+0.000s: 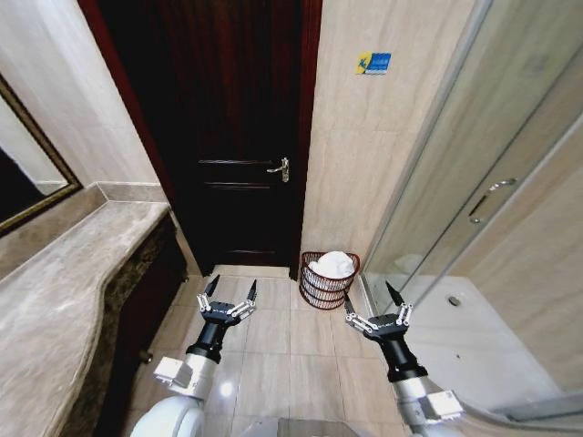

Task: Discard the used towel into the hamper.

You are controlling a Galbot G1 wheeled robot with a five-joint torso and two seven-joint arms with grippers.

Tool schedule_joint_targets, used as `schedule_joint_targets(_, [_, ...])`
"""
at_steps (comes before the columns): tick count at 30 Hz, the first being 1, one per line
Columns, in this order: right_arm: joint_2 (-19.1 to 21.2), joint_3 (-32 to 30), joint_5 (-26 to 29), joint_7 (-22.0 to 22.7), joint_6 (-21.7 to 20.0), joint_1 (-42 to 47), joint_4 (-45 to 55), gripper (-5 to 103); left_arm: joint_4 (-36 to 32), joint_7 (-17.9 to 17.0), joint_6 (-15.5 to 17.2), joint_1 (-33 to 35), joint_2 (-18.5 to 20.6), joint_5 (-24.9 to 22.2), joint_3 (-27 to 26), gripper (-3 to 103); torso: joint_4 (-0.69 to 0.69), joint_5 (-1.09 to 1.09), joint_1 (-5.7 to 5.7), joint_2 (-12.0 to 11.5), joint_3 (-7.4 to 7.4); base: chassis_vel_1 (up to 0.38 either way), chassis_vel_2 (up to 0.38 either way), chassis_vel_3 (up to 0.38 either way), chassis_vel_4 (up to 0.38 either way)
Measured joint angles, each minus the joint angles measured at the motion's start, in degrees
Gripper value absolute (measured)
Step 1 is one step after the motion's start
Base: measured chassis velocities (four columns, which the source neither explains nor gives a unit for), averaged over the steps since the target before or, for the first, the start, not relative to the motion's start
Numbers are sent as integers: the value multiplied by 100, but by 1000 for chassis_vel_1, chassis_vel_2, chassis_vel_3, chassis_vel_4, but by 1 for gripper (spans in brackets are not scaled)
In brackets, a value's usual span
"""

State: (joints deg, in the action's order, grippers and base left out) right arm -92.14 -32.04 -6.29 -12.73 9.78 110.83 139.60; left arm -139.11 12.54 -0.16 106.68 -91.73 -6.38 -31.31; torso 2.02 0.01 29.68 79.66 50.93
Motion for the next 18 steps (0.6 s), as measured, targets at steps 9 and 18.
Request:
schedule_joint_targets(9, [0,0,0,0,0,0,0,100,0,0,0,0,0,0,0,100,0,0,4,-2,1,131,-129,-120,113])
schedule_joint_targets(18, [0,0,0,0,0,0,0,100,0,0,0,0,0,0,0,100,0,-1,3,-2,1,146,-151,-144,148])
